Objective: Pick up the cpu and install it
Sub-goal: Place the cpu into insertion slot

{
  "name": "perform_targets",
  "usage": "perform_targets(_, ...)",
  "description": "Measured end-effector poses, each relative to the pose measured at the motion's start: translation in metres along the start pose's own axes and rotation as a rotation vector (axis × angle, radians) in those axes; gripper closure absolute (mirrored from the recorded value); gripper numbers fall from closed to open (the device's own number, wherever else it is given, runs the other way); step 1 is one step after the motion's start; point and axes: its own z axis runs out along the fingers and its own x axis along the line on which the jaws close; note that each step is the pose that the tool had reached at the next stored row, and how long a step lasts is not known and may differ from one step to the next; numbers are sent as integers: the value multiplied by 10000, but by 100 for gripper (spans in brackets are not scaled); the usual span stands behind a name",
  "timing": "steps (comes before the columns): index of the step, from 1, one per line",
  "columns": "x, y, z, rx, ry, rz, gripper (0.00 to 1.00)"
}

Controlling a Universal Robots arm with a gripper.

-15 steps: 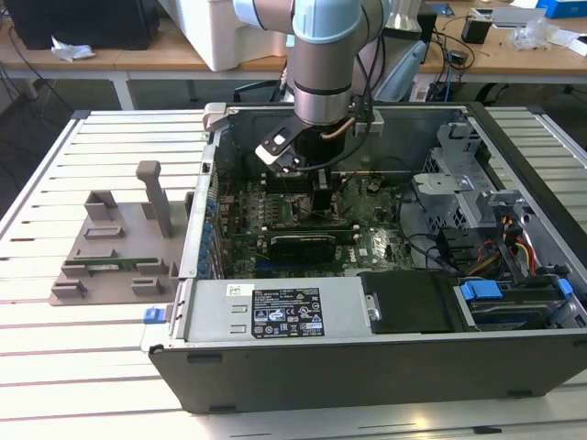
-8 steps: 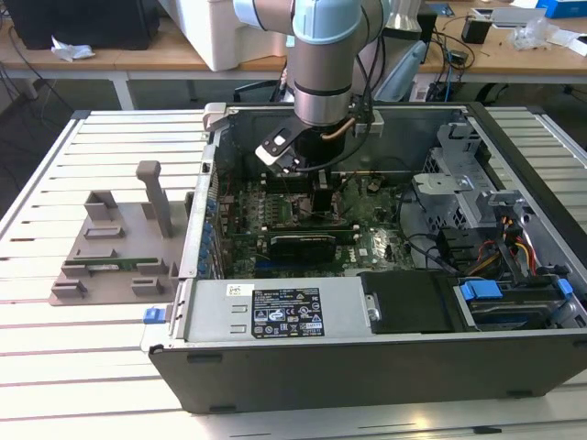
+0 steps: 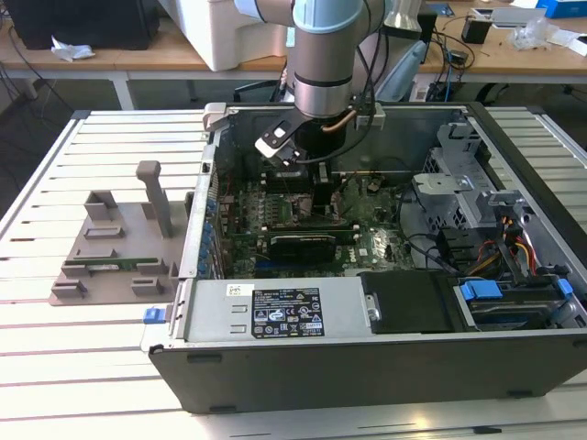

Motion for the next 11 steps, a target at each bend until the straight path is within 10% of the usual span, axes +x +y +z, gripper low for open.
perform_targets(6,2,-63,-1,0,-1,1,82)
perform_targets(11,3,-68,62,39,-13,-2,89)
